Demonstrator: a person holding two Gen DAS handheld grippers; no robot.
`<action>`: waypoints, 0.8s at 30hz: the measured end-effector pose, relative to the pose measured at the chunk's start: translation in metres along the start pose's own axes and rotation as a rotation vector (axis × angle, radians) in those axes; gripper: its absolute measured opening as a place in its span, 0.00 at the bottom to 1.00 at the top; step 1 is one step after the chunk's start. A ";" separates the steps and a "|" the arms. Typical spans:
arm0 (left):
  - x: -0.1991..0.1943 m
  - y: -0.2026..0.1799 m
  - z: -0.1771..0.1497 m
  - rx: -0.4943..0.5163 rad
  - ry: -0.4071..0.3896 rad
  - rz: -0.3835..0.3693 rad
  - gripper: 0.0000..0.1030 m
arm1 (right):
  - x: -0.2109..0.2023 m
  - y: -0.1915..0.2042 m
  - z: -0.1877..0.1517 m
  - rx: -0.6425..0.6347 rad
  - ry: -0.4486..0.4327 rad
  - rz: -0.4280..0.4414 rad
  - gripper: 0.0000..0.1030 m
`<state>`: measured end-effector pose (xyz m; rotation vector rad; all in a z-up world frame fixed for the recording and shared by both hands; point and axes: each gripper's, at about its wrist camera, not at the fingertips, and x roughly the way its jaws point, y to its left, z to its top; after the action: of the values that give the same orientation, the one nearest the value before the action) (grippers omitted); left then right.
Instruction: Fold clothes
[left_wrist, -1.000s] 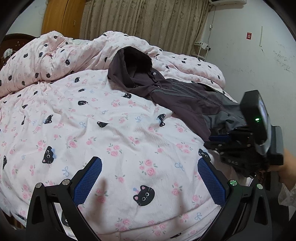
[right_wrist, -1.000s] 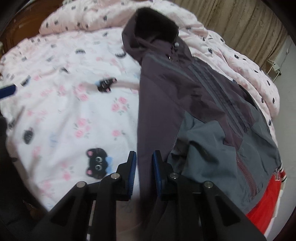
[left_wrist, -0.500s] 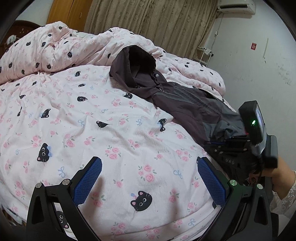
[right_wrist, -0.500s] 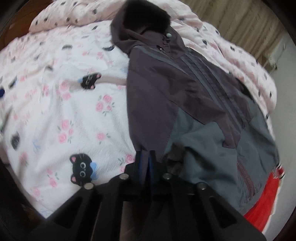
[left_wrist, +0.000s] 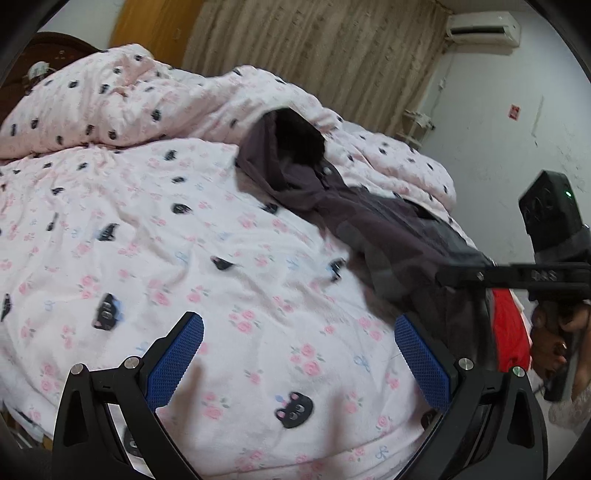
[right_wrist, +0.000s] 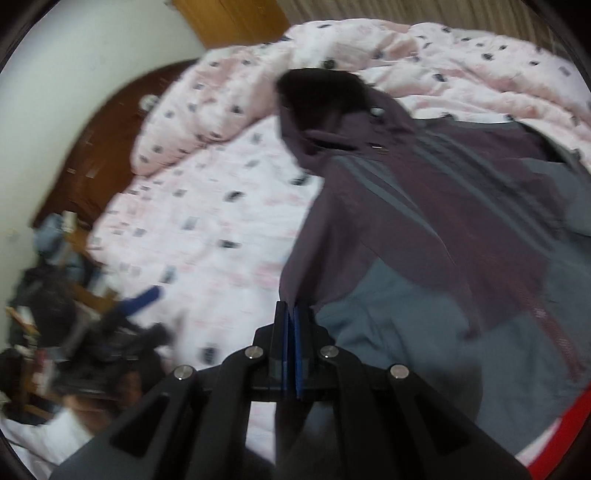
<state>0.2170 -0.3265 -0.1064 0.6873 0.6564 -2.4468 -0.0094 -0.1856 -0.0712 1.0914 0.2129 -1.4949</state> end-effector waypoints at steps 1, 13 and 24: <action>-0.003 0.004 0.002 -0.013 -0.013 0.011 1.00 | 0.002 0.005 0.001 0.000 0.004 0.022 0.03; -0.005 0.026 -0.001 -0.058 0.010 0.049 1.00 | 0.027 0.007 -0.012 0.099 0.011 0.161 0.03; 0.031 -0.026 -0.027 0.138 0.150 -0.025 1.00 | 0.010 -0.029 -0.055 0.051 0.004 -0.104 0.05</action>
<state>0.1880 -0.3022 -0.1365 0.9299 0.5589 -2.4982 -0.0053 -0.1470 -0.1208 1.1382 0.2387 -1.5990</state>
